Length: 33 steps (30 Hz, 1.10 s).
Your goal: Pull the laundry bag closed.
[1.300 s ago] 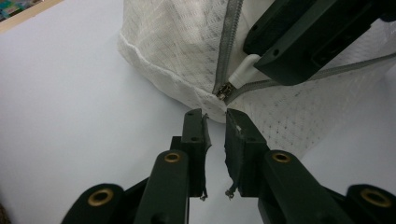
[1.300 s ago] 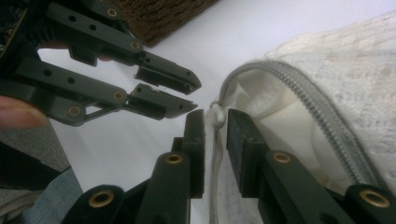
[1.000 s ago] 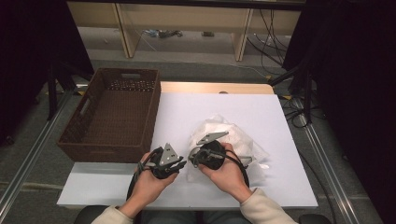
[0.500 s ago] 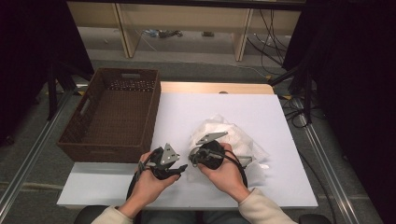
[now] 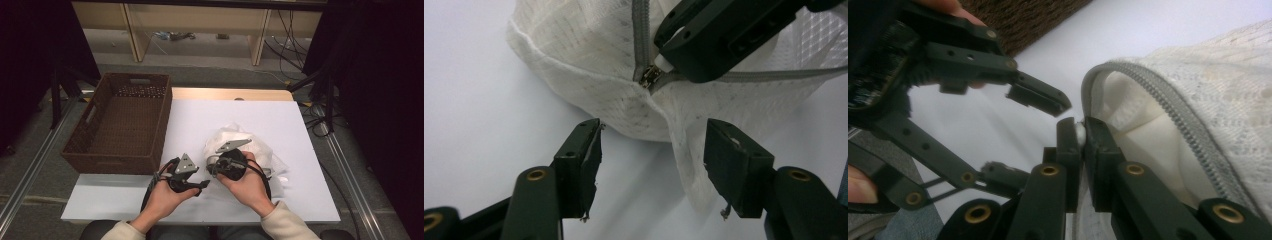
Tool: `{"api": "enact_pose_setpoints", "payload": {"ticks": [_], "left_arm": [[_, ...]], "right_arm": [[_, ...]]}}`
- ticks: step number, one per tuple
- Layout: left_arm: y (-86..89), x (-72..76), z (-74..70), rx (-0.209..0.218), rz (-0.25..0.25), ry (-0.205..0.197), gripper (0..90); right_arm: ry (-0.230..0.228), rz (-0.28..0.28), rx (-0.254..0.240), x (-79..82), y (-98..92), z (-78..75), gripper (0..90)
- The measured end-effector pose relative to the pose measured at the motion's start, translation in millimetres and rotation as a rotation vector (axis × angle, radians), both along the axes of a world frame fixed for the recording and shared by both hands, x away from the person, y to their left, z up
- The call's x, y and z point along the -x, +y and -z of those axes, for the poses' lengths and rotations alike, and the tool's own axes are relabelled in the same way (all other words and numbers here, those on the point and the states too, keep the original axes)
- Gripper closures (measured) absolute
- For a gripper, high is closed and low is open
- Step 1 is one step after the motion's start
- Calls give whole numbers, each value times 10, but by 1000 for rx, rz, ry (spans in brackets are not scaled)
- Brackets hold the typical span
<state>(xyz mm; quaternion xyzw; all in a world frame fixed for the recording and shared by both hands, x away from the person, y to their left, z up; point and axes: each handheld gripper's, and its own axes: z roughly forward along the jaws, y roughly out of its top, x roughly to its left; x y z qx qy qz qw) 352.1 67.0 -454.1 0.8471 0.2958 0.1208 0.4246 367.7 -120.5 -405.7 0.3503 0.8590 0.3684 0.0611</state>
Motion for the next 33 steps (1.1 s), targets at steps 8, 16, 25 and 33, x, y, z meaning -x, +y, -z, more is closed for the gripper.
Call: {"api": "enact_pose_setpoints", "payload": {"ticks": [8, 16, 25, 33], "left_arm": [[-96, -86, -47, -5, 26, -32, 590], [-112, -132, -41, 13, 25, 2, 653], [-137, -153, -29, 37, 32, -1, 685], [-134, -145, -19, 42, 55, -6, 736]], "right_arm": [[6, 10, -3, 29, -35, -50, 865], [20, -12, -27, 39, -61, -72, 866], [25, -3, -35, 65, -70, -95, 867], [49, -2, -43, 89, -79, -98, 867]]}}
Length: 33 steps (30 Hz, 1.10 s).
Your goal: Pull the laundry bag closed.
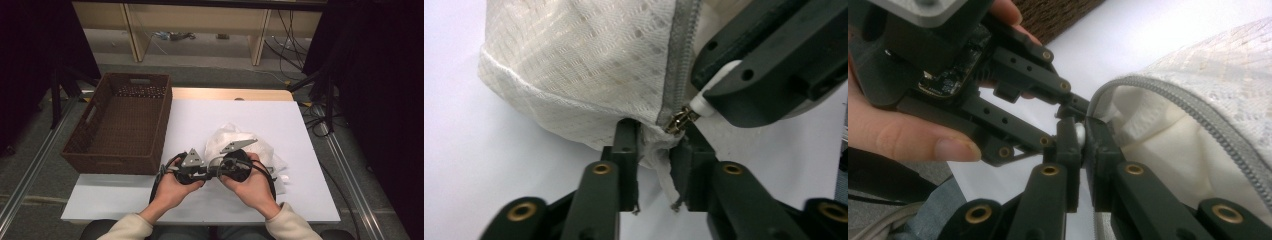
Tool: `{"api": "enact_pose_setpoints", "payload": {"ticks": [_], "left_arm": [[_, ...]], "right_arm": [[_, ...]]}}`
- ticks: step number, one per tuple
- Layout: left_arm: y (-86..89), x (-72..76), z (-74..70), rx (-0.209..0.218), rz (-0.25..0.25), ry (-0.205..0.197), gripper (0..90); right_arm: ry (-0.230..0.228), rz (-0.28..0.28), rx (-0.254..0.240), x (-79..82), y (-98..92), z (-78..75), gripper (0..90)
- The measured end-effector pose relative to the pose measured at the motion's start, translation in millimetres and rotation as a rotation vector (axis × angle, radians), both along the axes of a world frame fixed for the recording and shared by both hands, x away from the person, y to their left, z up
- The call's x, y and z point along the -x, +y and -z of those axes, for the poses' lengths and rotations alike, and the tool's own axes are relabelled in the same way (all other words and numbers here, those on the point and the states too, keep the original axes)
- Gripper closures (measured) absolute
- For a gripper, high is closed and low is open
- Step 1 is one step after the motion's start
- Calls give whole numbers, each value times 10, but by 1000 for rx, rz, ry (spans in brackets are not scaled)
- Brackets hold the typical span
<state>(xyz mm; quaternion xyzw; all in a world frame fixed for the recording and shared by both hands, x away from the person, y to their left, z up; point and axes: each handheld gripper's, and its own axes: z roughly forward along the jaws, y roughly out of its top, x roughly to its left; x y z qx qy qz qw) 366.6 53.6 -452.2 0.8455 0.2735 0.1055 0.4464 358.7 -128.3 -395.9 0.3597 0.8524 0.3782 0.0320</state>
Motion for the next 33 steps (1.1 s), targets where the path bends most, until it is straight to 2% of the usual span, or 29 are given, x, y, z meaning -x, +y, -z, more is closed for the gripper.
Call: {"api": "enact_pose_setpoints", "payload": {"ticks": [1, 2, 3, 4, 6, 11, 12, 13, 14, 16, 17, 19, 22, 24, 26, 29, 31, 33], "left_arm": [[-6, 9, 3, 11, -1, 5, 761], [11, 12, -14, -14, 18, 2, 804], [-1, 24, -15, -10, 2, -19, 835], [1, 29, -19, -15, 7, -14, 853], [6, 40, -37, -29, 0, -22, 865], [22, 56, -78, -18, -11, -27, 877], [30, 51, -86, -24, 2, -25, 878], [27, 49, -80, -21, 3, -47, 878], [21, 61, -81, -19, -9, -39, 879], [16, 79, -84, -20, -22, -46, 879], [16, 79, -87, -24, -17, -50, 879], [19, 76, -81, -13, -17, -39, 876], [15, 61, -58, -20, 0, -56, 833], [8, 63, -44, -10, 1, -47, 783], [-4, 51, -26, 13, 2, -59, 771], [1, 48, -24, 7, 2, -50, 754], [-8, 51, -16, 6, -4, -52, 750], [-7, 53, -21, -6, -1, -43, 750]], "right_arm": [[-1, 3, 1, 2, -6, -8, 867], [-8, 1, 6, -5, -13, -8, 867], [12, 2, 11, 1, -20, -20, 867], [7, 2, 7, 2, -22, -16, 867], [0, -1, 11, 4, -29, -20, 867], [4, 24, 30, 22, -41, -51, 867], [12, 37, 29, 30, -41, -57, 867], [-2, 27, 38, 18, -49, -58, 867], [7, 37, 35, 28, -44, -60, 868], [1, 30, 43, 23, -49, -63, 867], [7, 43, 38, 31, -43, -61, 867], [12, 45, 36, 34, -43, -64, 867], [-1, 16, 43, 18, -48, -59, 867], [7, 5, 40, 12, -44, -42, 867], [9, 7, 42, 16, -33, -35, 868], [12, 32, 31, 39, -22, -38, 868], [13, 28, 33, 35, -22, -31, 867], [34, 30, 30, 43, -15, -29, 867]]}}
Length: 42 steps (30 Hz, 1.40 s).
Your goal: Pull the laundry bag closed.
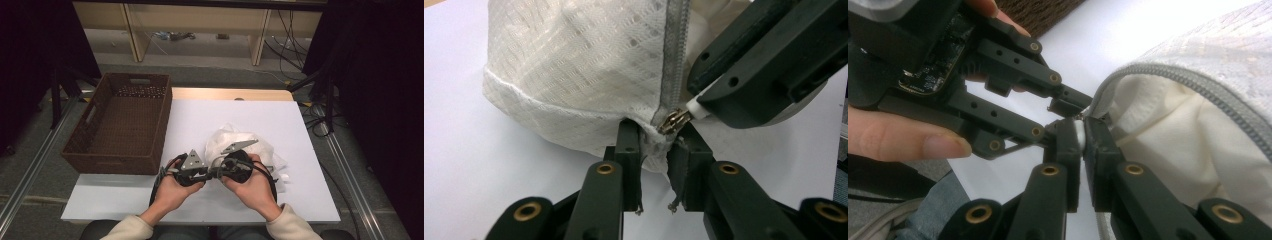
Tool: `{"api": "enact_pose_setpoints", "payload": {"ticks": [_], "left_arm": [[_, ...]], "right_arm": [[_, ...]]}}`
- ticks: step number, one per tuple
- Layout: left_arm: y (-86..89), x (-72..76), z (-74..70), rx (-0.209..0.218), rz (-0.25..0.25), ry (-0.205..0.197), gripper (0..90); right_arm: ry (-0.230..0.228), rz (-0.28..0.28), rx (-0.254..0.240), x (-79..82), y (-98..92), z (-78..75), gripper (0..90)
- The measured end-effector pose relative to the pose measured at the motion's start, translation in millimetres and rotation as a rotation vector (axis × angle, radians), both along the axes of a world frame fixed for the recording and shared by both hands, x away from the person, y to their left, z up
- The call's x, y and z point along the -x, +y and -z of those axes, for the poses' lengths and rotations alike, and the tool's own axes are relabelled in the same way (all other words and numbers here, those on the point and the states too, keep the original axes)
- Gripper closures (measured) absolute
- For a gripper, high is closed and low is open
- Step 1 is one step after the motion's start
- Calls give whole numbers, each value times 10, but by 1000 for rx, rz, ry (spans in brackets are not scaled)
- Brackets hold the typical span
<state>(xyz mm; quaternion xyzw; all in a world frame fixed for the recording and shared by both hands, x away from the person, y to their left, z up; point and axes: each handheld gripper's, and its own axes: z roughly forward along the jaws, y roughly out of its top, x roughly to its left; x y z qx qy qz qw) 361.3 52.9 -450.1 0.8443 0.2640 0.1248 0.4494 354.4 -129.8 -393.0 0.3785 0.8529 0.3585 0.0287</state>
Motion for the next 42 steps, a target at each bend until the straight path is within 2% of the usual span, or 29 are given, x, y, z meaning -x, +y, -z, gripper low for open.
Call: {"api": "enact_pose_setpoints", "payload": {"ticks": [2, 3, 6, 8, 9, 10, 11, 16, 20, 22, 24, 25, 29, 30, 32, 34, 35, 37, 39, 40, 42], "left_arm": [[-1, 2, -12, 2, 2, 1, 790], [2, 3, -21, -4, 3, 1, 828], [7, 9, -54, -29, 0, -28, 854], [4, 31, -66, -19, -9, -13, 860], [2, 36, -69, -20, -14, -13, 861], [-3, 39, -66, -12, -17, -10, 863], [-2, 46, -72, -23, -21, -10, 864], [-14, 69, -84, -7, -38, 5, 867], [-3, 64, -96, -3, -23, 24, 870], [-1, 66, -98, -2, -35, 6, 871], [-2, 73, -95, 9, -39, 16, 872], [1, 69, -98, -4, -33, -1, 871], [-15, 87, -101, -5, -44, 0, 872], [-14, 89, -106, -4, -45, 4, 872], [-14, 84, -107, 1, -46, 2, 873], [-8, 80, -109, 5, -43, 5, 874], [-6, 78, -106, 9, -44, 8, 874], [3, 80, -113, 9, -47, 12, 875], [2, 81, -114, 21, -52, 8, 875], [6, 84, -117, 13, -48, 11, 875], [2, 86, -117, 23, -43, 18, 875]], "right_arm": [[-20, -10, 2, -15, -5, 9, 868], [-17, -11, 3, -11, -4, 6, 868], [-9, 0, 7, 3, -7, -10, 868], [-29, 4, 9, -3, -17, -5, 868], [-15, 26, 5, 7, -19, -12, 868], [-27, 20, 11, -3, -30, -9, 868], [-32, 17, 13, -11, -36, -4, 868], [-8, 15, 29, -15, -45, -20, 868], [-13, 27, 34, -11, -48, -26, 868], [-16, 24, 37, -13, -56, -26, 868], [-25, 37, 46, -14, -62, -29, 868], [-20, 40, 40, -15, -60, -27, 868], [-26, 41, 46, -14, -57, -29, 868], [3, 76, 48, 0, -55, -37, 868], [9, 96, 64, 2, -55, -45, 868], [20, 83, 47, 7, -54, -50, 868], [20, 101, 32, 22, -49, -51, 869], [16, 99, 41, 21, -53, -56, 869], [-10, 85, 42, 4, -68, -50, 869], [-19, 65, 39, -4, -73, -54, 869], [-16, 62, 51, 2, -71, -66, 869]]}}
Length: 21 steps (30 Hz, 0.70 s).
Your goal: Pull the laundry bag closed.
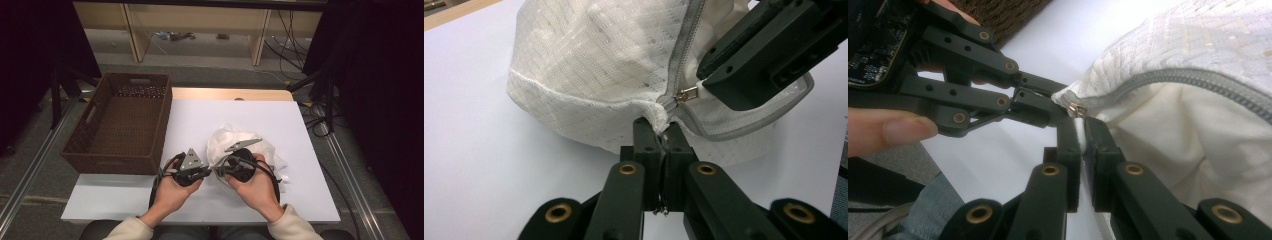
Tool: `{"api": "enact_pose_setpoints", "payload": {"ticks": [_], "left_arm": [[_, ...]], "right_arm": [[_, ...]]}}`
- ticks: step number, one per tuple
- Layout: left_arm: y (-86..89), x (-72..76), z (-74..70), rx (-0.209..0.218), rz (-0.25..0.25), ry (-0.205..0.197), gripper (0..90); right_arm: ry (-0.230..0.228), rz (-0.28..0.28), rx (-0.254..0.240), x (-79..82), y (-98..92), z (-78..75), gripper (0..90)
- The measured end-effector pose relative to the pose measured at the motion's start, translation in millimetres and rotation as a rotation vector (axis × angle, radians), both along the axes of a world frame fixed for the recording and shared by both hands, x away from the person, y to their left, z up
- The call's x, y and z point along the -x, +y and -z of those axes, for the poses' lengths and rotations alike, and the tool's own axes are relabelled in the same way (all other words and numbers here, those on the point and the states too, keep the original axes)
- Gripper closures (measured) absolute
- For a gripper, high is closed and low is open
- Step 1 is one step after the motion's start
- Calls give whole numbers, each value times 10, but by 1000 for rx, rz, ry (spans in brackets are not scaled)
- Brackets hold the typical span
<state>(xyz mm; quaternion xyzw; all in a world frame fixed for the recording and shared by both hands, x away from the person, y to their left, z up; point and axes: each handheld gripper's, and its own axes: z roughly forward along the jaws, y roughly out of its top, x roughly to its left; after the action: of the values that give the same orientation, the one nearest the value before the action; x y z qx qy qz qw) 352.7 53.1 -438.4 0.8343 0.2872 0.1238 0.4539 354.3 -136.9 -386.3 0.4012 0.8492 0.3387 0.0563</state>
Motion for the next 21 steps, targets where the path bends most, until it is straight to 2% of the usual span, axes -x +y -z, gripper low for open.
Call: {"api": "enact_pose_setpoints", "payload": {"ticks": [1, 2, 3, 4, 7, 10, 13, 14, 16, 17, 21], "left_arm": [[5, -8, -2, -4, 9, -4, 875], [1, -7, 4, 11, -1, -9, 875], [8, -1, -4, 7, 0, 5, 875], [5, 6, -3, 22, 4, 25, 876], [2, 7, -5, 21, 5, 22, 876], [6, 0, -8, -31, 23, -29, 875], [-8, 3, 17, -23, 15, -53, 852], [-4, -7, 10, -51, 32, -73, 835], [-32, -5, 23, -57, 27, -84, 771], [-40, -5, 30, -69, 25, -98, 770], [-48, -8, 29, -63, 26, -84, 804]], "right_arm": [[-8, 13, 3, 8, 0, -5, 869], [-3, 20, 4, 15, 3, -8, 869], [1, 21, 4, 12, -1, -8, 869], [9, 27, 7, 13, -3, -14, 869], [12, 24, 6, 16, -5, -23, 869], [4, 7, 0, 25, 2, -25, 868], [1, -7, 1, 11, -3, -30, 869], [24, 13, -3, 27, 7, -40, 869], [10, -12, -12, 28, 8, -43, 869], [9, -12, -14, 27, 12, -39, 869], [26, -24, -19, 31, 20, -29, 869]]}}
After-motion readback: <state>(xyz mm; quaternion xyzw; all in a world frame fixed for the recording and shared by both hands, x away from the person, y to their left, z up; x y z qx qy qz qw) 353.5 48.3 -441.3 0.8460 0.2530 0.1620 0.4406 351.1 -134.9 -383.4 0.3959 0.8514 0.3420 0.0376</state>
